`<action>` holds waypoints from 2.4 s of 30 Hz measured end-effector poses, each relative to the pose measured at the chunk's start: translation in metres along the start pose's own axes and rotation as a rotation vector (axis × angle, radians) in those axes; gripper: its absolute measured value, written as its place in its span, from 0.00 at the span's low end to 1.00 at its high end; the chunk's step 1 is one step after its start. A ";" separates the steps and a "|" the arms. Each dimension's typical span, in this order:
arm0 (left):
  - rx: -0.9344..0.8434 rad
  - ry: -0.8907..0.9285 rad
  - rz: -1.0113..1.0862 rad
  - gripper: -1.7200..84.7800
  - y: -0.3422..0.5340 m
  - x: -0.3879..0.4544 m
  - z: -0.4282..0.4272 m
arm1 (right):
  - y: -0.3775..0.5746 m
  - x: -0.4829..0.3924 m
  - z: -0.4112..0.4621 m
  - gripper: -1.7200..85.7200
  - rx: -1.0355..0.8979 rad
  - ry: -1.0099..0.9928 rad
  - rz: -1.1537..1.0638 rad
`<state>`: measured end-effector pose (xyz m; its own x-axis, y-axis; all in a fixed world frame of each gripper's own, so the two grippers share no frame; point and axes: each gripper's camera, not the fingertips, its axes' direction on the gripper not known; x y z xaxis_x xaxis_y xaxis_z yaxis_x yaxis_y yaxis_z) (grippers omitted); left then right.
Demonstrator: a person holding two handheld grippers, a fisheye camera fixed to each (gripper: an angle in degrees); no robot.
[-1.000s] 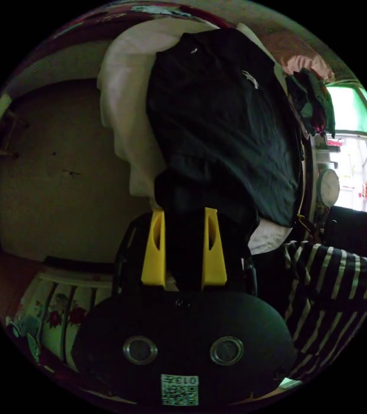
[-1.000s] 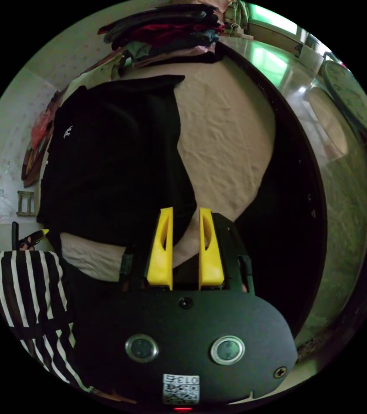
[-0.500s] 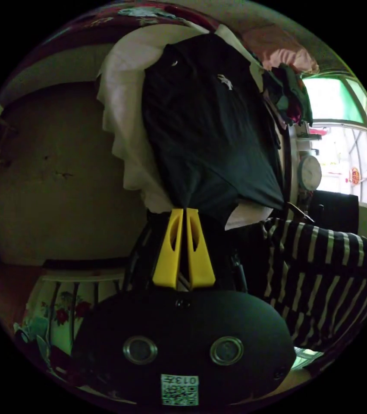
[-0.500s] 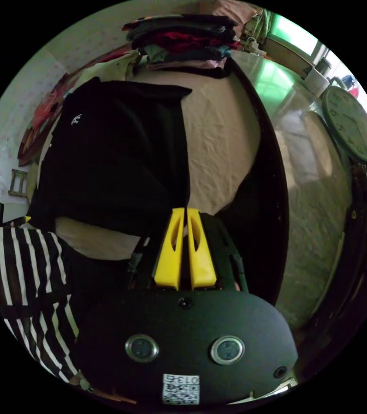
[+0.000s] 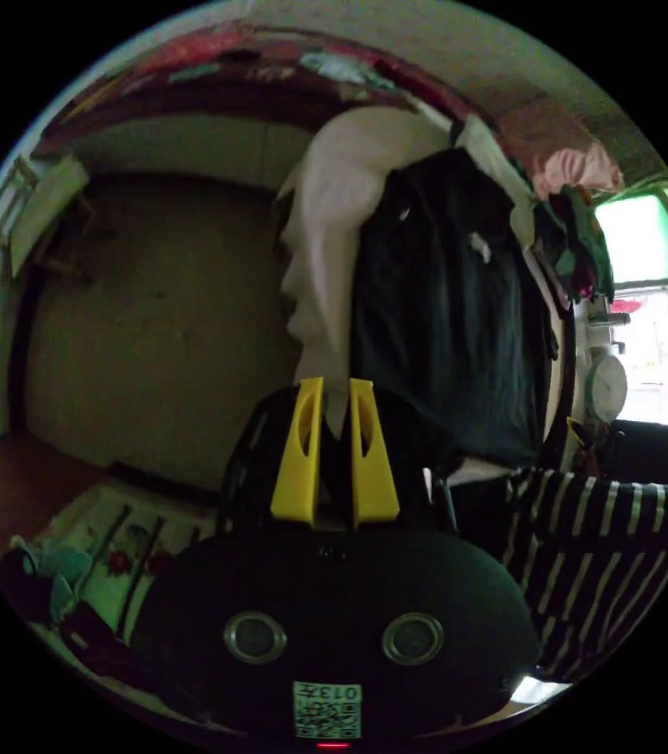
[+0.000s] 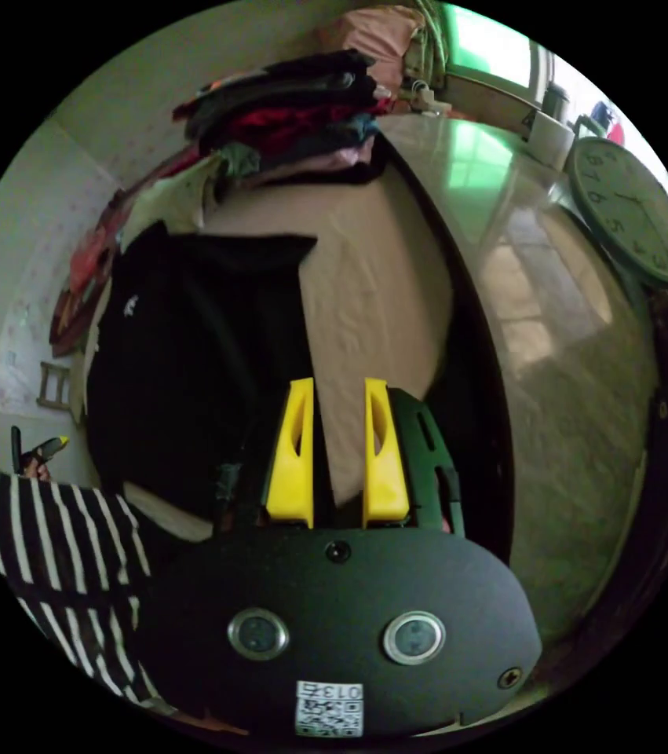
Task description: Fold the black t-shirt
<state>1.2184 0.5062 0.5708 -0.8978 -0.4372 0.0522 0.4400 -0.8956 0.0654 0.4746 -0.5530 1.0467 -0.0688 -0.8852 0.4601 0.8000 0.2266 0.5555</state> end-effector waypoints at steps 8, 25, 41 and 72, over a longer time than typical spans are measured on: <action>0.092 -0.126 0.324 0.13 -0.168 0.138 0.028 | -0.149 -0.028 0.076 0.12 -0.008 -0.105 -0.087; 0.066 -0.166 0.490 0.03 -0.364 0.323 0.097 | -0.242 -0.093 0.106 0.06 -0.059 0.143 -0.421; 0.285 -0.106 0.580 0.02 -0.357 0.414 0.080 | -0.283 -0.113 0.100 0.03 0.015 0.213 -0.494; 0.090 -0.081 0.857 0.09 -0.202 0.676 0.250 | -0.106 -0.030 0.091 0.12 -0.093 0.029 0.031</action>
<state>0.5267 0.4118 0.8417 -0.2532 -0.9486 0.1900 0.9674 -0.2482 0.0499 0.3379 -0.5133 1.0371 -0.0266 -0.8902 0.4548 0.8534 0.2167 0.4740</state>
